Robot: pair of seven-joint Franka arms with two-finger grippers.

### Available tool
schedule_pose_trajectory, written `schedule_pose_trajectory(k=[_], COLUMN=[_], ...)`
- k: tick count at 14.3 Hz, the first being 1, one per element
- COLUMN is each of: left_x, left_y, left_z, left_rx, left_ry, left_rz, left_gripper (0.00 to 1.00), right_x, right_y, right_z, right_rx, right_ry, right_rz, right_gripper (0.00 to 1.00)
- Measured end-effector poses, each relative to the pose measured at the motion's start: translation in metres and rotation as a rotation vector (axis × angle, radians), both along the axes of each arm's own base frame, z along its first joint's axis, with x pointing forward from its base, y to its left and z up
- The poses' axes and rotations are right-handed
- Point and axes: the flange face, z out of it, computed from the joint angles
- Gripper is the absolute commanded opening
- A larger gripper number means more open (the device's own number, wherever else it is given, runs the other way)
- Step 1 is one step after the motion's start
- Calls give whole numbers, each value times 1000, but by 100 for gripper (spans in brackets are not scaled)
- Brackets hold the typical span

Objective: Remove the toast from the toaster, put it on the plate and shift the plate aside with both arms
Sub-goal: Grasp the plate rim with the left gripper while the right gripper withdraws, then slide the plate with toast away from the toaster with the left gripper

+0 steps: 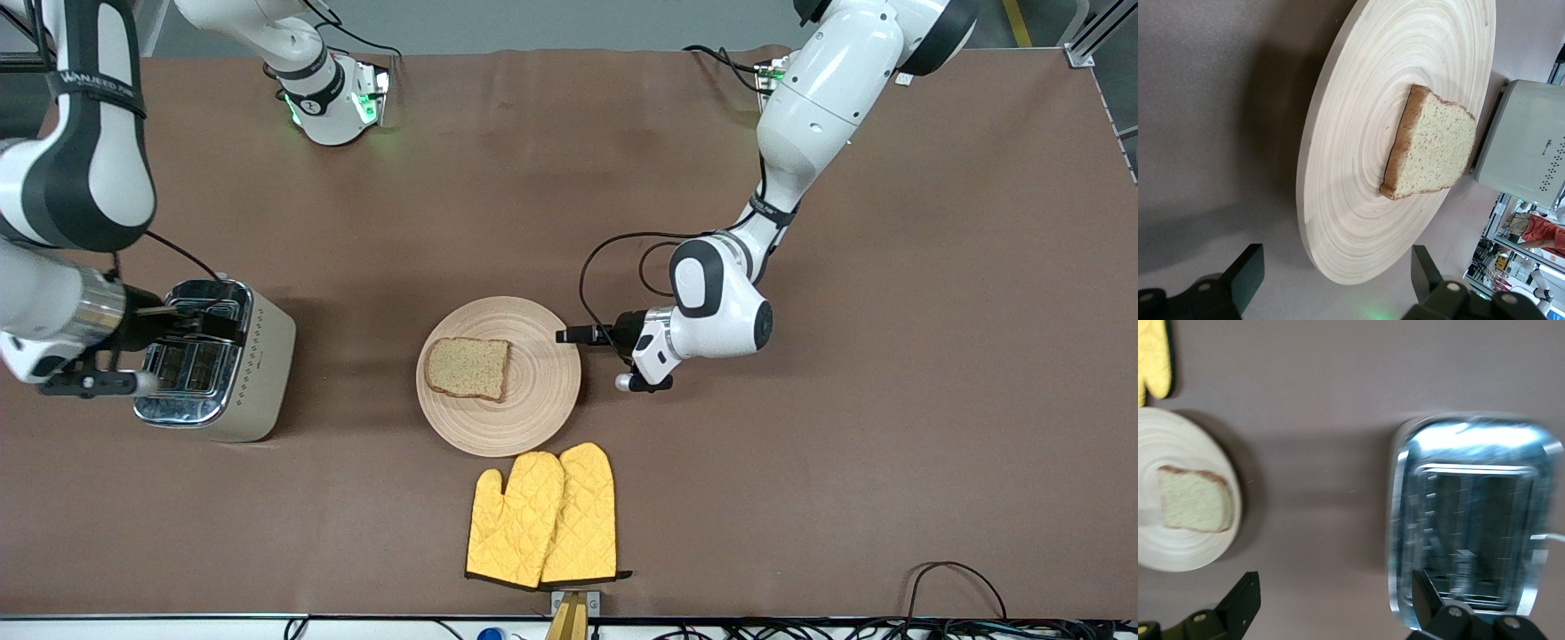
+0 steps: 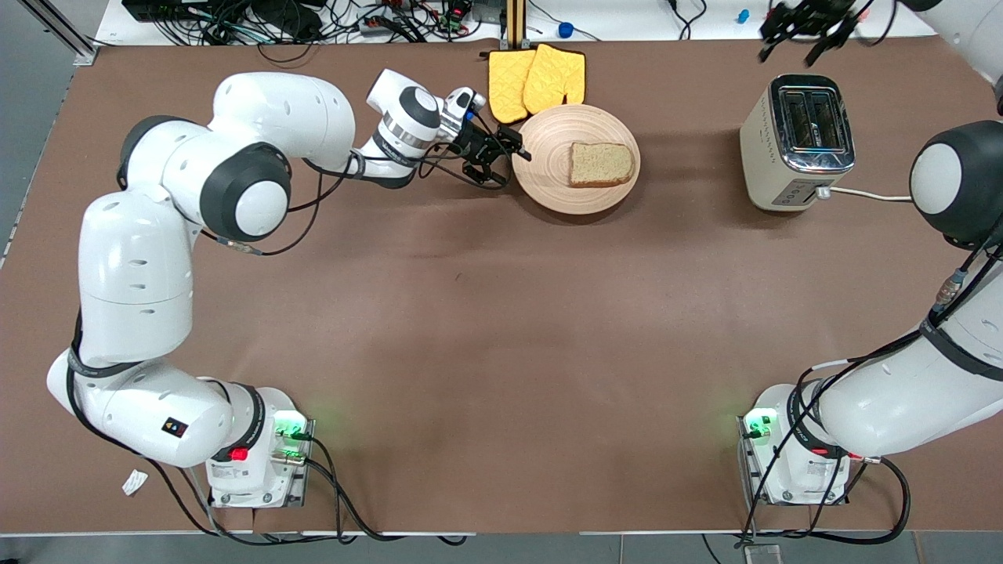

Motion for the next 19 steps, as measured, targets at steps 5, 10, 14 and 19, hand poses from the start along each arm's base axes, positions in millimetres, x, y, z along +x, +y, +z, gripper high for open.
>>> schedule_pose_trajectory(k=[5, 10, 14, 19], left_x=[4, -1, 4, 7], left_y=[7, 13, 16, 15], left_z=[-9, -38, -38, -35], left_rx=[-82, -114, -119, -124], left_ry=[-58, -81, -87, -94], left_rz=[23, 31, 39, 40], left_gripper=[97, 93, 71, 50], right_x=[5, -25, -57, -78], right_y=[-36, -53, -82, -71], right_z=[72, 126, 153, 141], right_rx=[-118, -99, -64, -43], right_ry=[-122, -84, -124, -115], right_rz=[65, 61, 23, 64], right_gripper=[100, 100, 100, 100])
